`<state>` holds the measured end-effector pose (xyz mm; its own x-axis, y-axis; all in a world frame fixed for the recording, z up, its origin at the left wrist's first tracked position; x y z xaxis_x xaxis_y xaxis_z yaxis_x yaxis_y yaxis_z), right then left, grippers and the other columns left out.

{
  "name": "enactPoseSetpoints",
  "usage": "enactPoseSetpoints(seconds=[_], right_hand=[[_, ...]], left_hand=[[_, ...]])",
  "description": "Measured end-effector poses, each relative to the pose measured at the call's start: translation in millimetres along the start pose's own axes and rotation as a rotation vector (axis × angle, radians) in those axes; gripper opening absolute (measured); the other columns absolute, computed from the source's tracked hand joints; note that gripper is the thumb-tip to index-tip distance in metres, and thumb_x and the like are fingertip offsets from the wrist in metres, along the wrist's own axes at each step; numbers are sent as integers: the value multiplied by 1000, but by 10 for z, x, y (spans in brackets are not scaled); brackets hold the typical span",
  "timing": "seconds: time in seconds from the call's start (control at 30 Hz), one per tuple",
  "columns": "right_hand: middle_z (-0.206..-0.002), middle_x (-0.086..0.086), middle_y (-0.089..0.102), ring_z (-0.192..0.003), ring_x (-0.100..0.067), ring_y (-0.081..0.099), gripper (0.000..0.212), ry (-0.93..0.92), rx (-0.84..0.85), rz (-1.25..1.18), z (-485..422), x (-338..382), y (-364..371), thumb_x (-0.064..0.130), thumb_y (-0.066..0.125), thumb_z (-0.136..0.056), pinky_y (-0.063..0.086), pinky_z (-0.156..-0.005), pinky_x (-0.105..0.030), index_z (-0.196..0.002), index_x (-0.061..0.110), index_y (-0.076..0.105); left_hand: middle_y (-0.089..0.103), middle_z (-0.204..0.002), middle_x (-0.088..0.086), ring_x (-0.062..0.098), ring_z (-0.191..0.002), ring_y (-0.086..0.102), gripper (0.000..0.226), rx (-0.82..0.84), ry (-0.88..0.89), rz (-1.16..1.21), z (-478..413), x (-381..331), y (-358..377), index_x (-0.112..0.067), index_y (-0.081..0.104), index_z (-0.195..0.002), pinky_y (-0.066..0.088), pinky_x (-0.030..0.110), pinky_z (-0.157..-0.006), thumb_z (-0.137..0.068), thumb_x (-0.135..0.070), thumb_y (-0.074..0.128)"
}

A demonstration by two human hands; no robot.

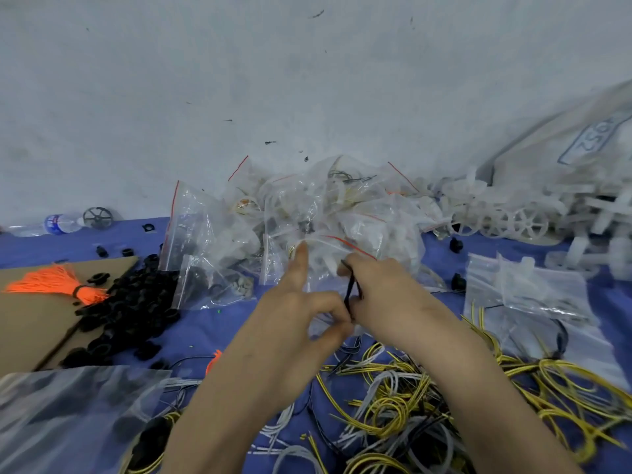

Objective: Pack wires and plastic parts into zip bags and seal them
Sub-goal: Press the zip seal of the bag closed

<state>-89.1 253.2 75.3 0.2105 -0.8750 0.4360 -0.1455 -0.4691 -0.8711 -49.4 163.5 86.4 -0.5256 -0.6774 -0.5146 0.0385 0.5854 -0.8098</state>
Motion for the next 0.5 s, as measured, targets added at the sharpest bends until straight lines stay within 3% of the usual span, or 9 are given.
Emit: enactPoseSetpoints(seconds=[0.03, 0.1, 0.17, 0.23, 0.3, 0.4, 0.5], right_hand=[[-121, -11, 58, -109, -26, 56, 45, -51, -12, -110, 14, 41, -45, -1, 53, -83, 43, -77, -23, -125, 15, 49], [-123, -1, 59, -105, -14, 58, 52, -142, -82, -309, 65, 135, -211, -5, 51, -81, 40, -68, -7, -124, 23, 49], [-120, 2, 60, -87, -5, 58, 51, -202, -172, -383, 108, 199, -364, -6, 47, -83, 38, -62, -2, -122, 27, 47], [-118, 0, 62, -75, 6, 53, 45, -268, -222, -385, 148, 302, -435, -4, 43, -85, 36, -60, -3, -120, 24, 44], [-116, 0, 62, -78, 12, 54, 39, -325, -262, -428, 191, 394, -484, -4, 40, -85, 38, -62, -6, -117, 18, 44], [-109, 7, 60, -95, -4, 56, 36, -343, -465, -505, 268, 375, -699, 2, 41, -79, 43, -79, -15, -111, 14, 51], [-88, 3, 60, -76, -7, 55, 20, -253, -780, -401, 388, 178, -952, 5, 46, -75, 44, -68, -18, -88, 16, 56]], left_hand=[[-2, -160, -2, 8, -138, 31, 19, -20, 10, -3, 1, 4, -35, -41, 59, -72, 13, -11, -77, -87, -30, 64], [7, -160, 4, -9, -136, 19, 20, -93, 41, -8, 15, 20, -157, -39, 59, -69, 18, -8, -79, -85, -28, 65], [21, -157, 6, -29, -125, 0, 17, -161, 59, 21, 30, 55, -258, -36, 61, -69, 22, -6, -79, -82, -27, 66], [30, -154, 7, -35, -119, -4, 14, -192, 63, 59, 30, 64, -291, -35, 62, -69, 23, -6, -79, -80, -28, 66], [32, -154, 6, -31, -125, -1, 12, -199, 53, 93, 30, 57, -296, -35, 62, -68, 23, -7, -79, -79, -31, 64], [38, -150, 10, -10, -140, 8, 21, -286, 31, 113, 47, 121, -409, -37, 61, -64, 27, -7, -75, -80, -24, 66], [33, -152, 14, -11, -123, 32, 19, -419, -50, 44, 104, 315, -605, -33, 62, -67, 23, -10, -69, -82, -22, 67]])
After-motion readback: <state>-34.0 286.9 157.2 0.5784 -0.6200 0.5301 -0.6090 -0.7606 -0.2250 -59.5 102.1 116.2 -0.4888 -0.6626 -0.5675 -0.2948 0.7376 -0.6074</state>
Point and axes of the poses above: each hand's wrist, its own z-axis away from the middle knuckle, its own y-axis out of the palm, x = y × z, the point moved 10 cm from there along -z, towards the middle knuckle
